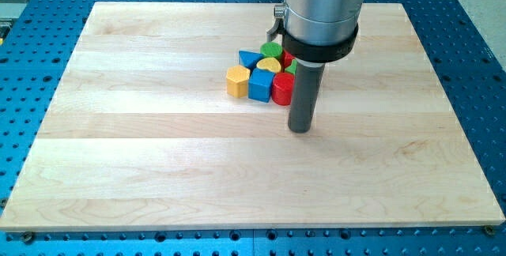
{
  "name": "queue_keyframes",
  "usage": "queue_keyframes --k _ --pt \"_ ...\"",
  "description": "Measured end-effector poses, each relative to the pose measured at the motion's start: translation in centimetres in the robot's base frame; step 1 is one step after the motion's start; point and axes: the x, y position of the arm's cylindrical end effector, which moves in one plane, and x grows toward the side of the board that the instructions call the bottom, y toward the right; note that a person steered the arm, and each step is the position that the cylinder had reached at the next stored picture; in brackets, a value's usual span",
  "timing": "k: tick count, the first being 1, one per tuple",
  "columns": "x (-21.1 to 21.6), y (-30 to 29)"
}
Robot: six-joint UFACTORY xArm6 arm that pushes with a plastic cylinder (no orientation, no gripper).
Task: Separate the yellow blocks from the other blocks
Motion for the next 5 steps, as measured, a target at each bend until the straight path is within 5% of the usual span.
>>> queue_keyframes --k 5 --pt "-0.36 0.14"
